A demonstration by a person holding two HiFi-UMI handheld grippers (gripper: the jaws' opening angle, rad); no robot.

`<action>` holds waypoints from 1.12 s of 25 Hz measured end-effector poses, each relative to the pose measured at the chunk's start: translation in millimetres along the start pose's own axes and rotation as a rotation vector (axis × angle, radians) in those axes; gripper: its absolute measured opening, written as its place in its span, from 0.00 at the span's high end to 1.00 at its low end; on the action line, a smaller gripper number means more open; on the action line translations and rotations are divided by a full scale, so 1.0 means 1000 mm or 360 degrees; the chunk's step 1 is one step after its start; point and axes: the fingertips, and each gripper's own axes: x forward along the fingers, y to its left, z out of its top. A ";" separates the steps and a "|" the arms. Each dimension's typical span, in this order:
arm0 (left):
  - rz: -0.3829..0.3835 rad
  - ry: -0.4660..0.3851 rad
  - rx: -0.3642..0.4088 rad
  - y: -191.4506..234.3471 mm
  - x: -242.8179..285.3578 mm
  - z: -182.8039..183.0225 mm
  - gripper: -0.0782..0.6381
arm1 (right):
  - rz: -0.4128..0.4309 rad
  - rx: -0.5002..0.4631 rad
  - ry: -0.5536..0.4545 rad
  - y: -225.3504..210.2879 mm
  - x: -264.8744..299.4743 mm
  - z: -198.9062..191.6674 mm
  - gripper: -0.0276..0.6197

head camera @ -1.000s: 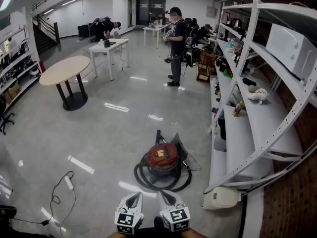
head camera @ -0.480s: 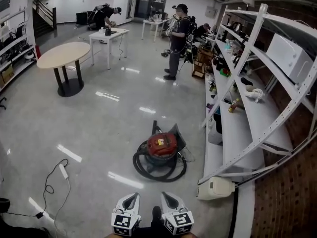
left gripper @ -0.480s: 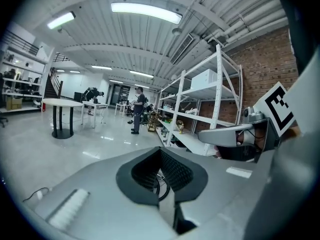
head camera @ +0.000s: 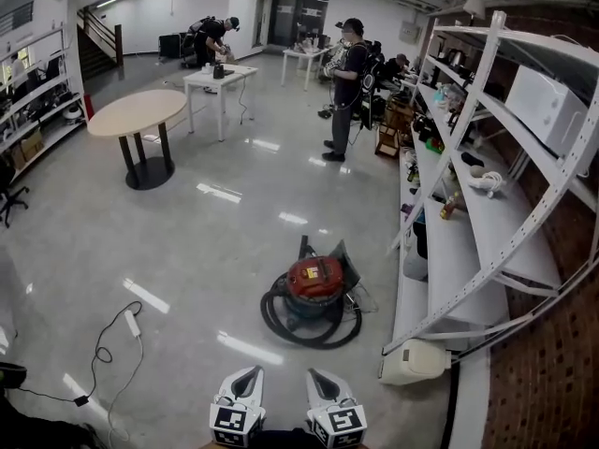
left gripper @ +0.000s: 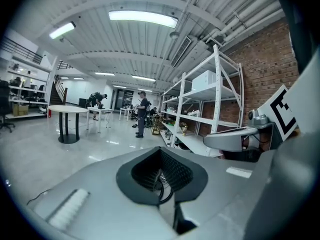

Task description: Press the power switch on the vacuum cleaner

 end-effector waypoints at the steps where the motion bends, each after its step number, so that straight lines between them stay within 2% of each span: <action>1: -0.0003 -0.0015 0.0000 -0.010 0.000 0.003 0.87 | 0.0019 -0.0002 -0.0012 -0.003 -0.006 0.000 0.97; 7: -0.0016 -0.0005 0.0025 -0.060 0.006 -0.001 0.87 | 0.0041 0.0013 -0.0011 -0.031 -0.038 -0.013 0.97; 13: 0.0017 0.0008 0.0051 -0.096 0.006 -0.011 0.87 | 0.0071 -0.0051 -0.0027 -0.053 -0.059 -0.018 0.97; 17: 0.0060 -0.0009 0.0056 -0.107 0.007 -0.015 0.87 | 0.0034 -0.0036 -0.0037 -0.067 -0.071 -0.019 0.97; 19: 0.0070 -0.0016 0.0055 -0.112 0.007 -0.017 0.87 | 0.0064 -0.0029 -0.0030 -0.068 -0.076 -0.027 0.97; 22: 0.0070 -0.0017 0.0054 -0.120 0.008 -0.022 0.87 | 0.0094 -0.0020 -0.0020 -0.070 -0.082 -0.038 0.97; 28: 0.0054 0.0000 0.0042 -0.130 0.007 -0.031 0.87 | 0.0074 -0.0031 -0.0016 -0.075 -0.092 -0.044 0.97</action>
